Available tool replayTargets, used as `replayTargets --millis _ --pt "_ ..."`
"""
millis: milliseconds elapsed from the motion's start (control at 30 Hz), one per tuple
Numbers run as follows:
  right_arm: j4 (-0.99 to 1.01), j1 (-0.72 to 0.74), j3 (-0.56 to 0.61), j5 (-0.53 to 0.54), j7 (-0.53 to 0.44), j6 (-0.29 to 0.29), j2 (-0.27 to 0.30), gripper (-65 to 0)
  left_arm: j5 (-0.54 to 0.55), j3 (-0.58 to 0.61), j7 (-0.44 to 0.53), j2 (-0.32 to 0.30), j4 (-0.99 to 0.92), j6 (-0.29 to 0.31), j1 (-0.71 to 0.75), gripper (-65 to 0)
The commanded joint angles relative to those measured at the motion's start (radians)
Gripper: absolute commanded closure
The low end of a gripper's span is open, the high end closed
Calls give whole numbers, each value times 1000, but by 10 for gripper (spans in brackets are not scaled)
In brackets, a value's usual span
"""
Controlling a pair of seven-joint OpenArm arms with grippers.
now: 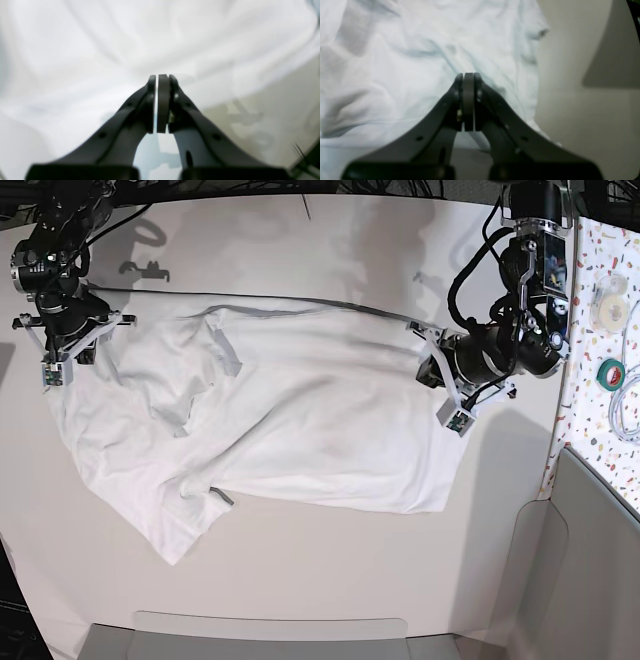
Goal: Layout the t-shirt on the table in an organized manner, then fold the t-shirt properly
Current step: 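Lift the hem with both grippers and fold it toward the collar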
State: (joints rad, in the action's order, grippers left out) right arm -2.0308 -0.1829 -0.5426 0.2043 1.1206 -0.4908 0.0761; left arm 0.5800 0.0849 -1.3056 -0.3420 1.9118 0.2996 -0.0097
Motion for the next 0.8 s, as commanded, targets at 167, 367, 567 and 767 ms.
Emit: replayTargets --millis 167,367,567,767 --pt "-15 -4 34 -98 -26 1 -9 0 -150 2 4 -10 -25 0 -83 0" --pt "-8 -27 29 -102 -26 1 1 0 -259 2 67 -16 -113 2 -71 0" --pt "61 -25 29 -104 -26 1 1 0 -328 2 189 -16 -229 2 -23 0" --pt "114 -30 31 -104 -64 1 17 0 -328 2 292 -16 -381 2 -6 0"
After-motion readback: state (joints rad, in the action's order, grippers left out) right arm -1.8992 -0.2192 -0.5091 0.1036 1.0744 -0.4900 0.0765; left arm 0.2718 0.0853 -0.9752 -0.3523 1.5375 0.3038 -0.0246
